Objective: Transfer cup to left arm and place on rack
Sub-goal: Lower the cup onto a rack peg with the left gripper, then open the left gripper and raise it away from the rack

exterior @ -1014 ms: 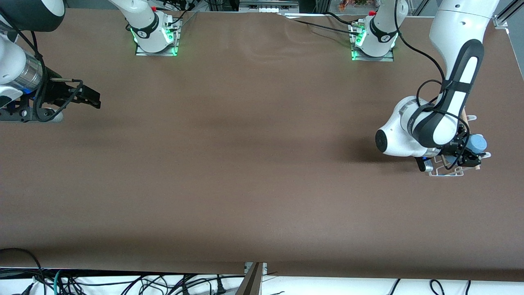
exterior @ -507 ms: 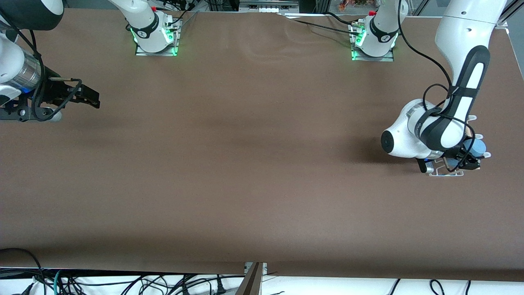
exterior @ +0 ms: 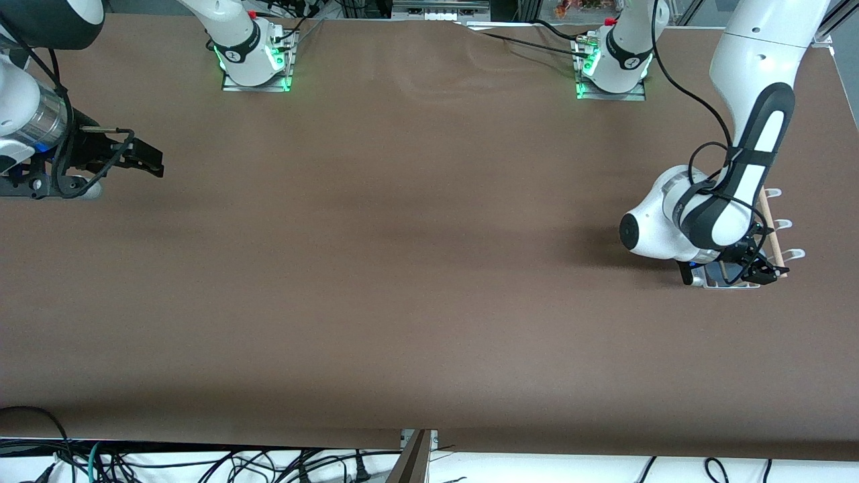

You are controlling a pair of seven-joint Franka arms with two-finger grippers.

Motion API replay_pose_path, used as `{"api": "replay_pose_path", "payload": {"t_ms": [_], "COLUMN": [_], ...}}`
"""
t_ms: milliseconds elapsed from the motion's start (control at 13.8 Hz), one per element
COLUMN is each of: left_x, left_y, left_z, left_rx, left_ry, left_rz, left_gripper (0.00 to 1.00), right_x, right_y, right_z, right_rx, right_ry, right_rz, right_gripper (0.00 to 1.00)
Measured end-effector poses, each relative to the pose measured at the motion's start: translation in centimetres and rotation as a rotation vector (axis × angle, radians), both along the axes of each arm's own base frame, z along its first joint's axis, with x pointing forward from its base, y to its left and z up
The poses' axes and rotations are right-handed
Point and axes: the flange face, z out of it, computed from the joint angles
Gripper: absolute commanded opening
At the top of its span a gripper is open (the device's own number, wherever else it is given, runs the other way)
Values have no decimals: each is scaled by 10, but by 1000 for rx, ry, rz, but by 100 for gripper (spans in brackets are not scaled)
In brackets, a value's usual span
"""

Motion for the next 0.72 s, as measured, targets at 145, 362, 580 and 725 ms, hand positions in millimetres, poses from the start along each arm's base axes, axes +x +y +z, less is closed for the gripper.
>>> {"api": "replay_pose_path", "payload": {"t_ms": [145, 362, 580, 725], "left_x": [2, 4, 10, 20], "left_y": [2, -2, -10, -16], "left_z": [3, 14, 39, 68], "left_rx": [0, -38, -185, -320], "left_ry": [-7, -32, -92, -157], "left_rz": [4, 40, 191, 321], "left_gripper": [100, 100, 100, 100], "right_x": [0, 0, 1, 1], "right_y": [0, 0, 0, 0], "right_z": [0, 3, 7, 9], "right_rx": [0, 0, 1, 2], "right_ry": [0, -6, -16, -19], "right_rz": [0, -1, -1, -1], "right_gripper": [99, 99, 99, 99]}}
